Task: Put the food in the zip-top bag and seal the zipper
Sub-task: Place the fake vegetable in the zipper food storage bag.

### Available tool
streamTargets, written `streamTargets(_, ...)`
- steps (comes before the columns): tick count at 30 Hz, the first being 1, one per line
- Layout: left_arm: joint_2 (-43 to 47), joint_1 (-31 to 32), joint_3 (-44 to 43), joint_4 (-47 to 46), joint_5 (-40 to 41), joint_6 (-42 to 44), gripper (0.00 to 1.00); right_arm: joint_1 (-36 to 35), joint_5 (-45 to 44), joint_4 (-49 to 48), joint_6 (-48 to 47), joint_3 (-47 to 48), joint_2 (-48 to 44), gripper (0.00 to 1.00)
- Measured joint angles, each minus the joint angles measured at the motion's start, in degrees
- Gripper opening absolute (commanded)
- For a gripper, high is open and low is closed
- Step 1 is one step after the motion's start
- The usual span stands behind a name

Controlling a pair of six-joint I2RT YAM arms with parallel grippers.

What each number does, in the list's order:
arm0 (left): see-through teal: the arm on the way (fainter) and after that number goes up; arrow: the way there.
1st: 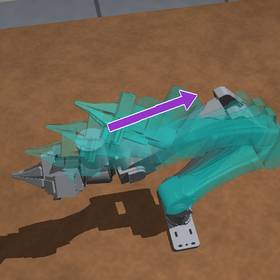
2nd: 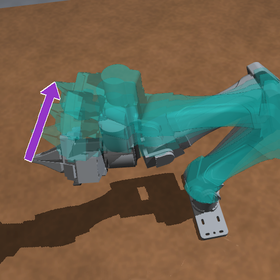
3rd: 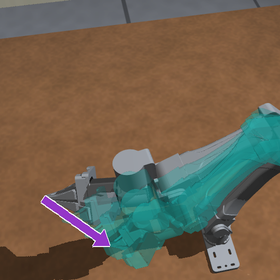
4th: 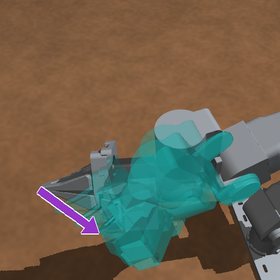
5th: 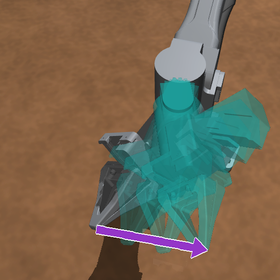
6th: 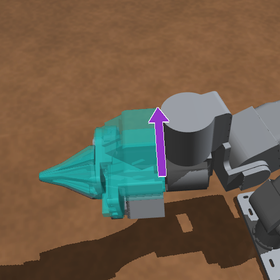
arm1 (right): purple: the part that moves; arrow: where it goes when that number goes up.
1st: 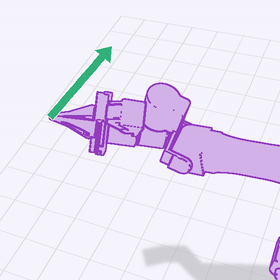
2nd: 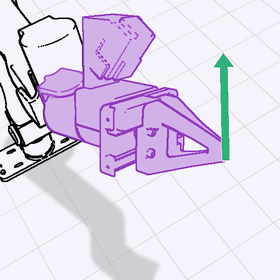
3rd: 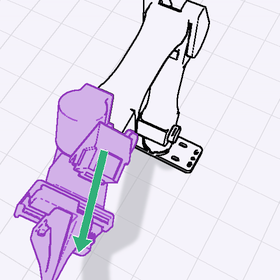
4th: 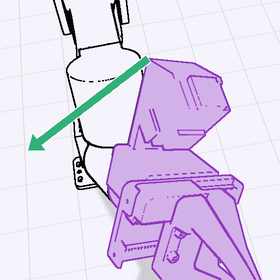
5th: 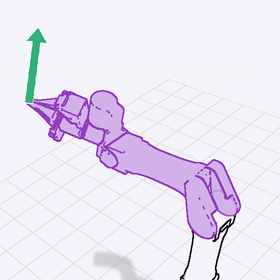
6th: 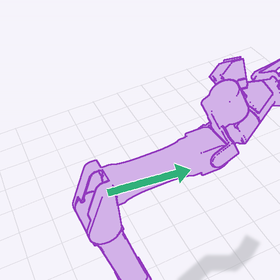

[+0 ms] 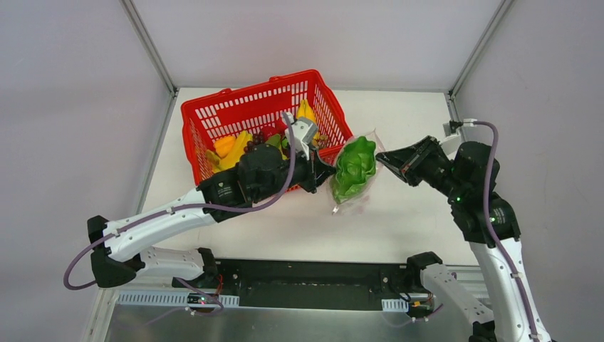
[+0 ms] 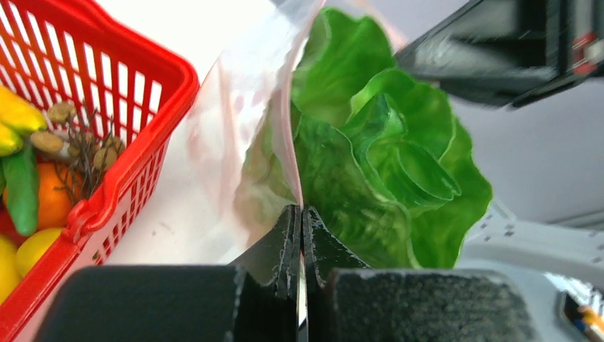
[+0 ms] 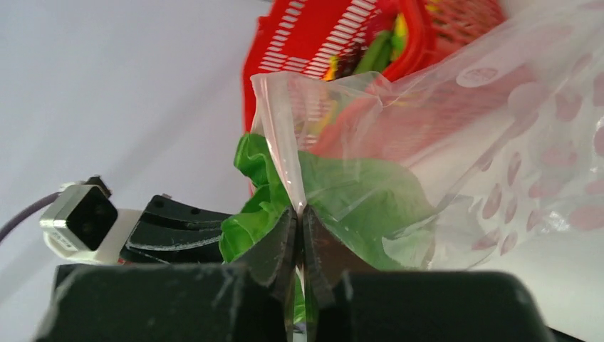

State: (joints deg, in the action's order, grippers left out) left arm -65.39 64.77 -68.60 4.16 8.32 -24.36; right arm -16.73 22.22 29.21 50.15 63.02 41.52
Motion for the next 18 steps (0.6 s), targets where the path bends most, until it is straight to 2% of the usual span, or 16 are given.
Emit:
streamTargets(6, -4.7, 0.0, -1.8, 8.8, -2.0, 2.2, 0.00, 0.0, -6.2, 17.9, -17.0, 10.6, 6.1, 0.03)
streamTargets(10, -6.8, 0.0, -5.3, 13.2, -3.7, 3.5, 0.00, 0.0, -10.1, 25.3, -23.1, 14.9, 10.1, 0.04)
streamTargets(13, -6.8, 0.0, -7.2, 14.0, -4.5, 4.1, 0.00, 0.0, -11.1, 28.4, -25.8, 16.9, 11.2, 0.00)
streamTargets(18, -6.9, 0.0, -9.0, 14.7, -5.4, 4.4, 0.00, 0.0, -16.3, 34.2, -29.6, 23.5, 14.4, 0.00)
